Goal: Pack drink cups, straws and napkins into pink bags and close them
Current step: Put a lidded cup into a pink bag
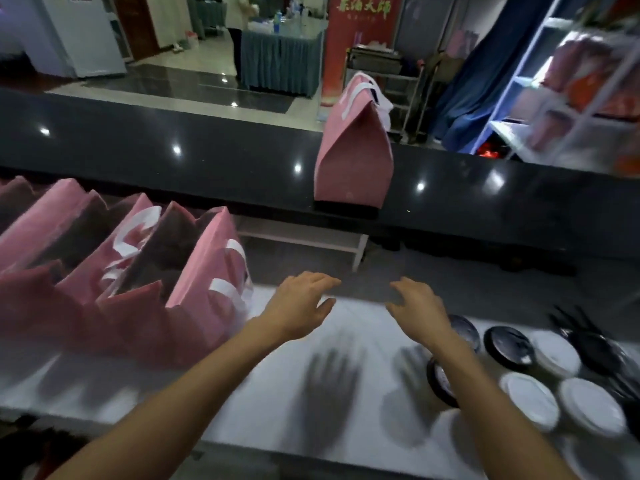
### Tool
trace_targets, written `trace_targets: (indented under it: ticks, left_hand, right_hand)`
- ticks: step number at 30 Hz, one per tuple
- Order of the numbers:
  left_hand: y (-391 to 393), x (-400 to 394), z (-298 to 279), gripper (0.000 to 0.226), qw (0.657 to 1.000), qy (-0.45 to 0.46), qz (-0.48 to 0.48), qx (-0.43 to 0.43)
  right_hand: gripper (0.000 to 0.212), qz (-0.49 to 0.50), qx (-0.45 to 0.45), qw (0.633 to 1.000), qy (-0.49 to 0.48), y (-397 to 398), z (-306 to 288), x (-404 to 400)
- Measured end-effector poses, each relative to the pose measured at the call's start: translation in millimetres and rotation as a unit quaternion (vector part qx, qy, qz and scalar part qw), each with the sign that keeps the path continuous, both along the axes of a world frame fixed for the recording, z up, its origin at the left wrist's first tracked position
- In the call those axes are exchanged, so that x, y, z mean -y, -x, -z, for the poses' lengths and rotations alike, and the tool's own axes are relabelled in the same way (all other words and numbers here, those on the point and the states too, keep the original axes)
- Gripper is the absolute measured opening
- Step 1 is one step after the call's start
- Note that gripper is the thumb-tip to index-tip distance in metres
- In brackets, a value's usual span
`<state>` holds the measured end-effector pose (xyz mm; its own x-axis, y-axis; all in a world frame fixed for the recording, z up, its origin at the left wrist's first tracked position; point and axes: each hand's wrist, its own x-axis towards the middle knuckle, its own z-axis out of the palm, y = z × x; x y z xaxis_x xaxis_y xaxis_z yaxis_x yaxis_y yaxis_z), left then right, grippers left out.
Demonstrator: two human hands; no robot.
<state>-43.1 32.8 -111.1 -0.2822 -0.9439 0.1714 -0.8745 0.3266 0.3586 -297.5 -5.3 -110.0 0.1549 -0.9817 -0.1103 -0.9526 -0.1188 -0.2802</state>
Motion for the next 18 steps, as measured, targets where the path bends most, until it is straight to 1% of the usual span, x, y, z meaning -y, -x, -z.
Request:
trace_targets:
  ticks: [3, 5, 9, 14, 18]
  left_hand:
    - [31, 1, 4, 0.042, 0.999, -0.022, 0.044, -0.011]
    - [50, 1, 5, 0.043, 0.997, -0.033, 0.064, -0.01]
    - [77, 4, 6, 0.042, 0.995, -0.051, 0.09, -0.004]
    - [94, 5, 4, 0.04, 0.993, -0.063, 0.098, 0.007]
    - [89, 8, -2, 0.04, 0.995, -0.06, 0.082, 0.012]
  right_hand:
    - [0.059, 0.056, -0.073, 0.995, -0.037, 52, 9, -16]
    - [0.066, 0.074, -0.088, 0.992, -0.058, 77, 16, -21]
    - [0.078, 0.088, -0.06, 0.99, -0.093, 100, 28, -24]
    - [0.074, 0.098, -0.05, 0.991, -0.069, 103, 33, -17]
    - [0.072, 0.086, -0.025, 0.995, -0.035, 101, 24, -8]
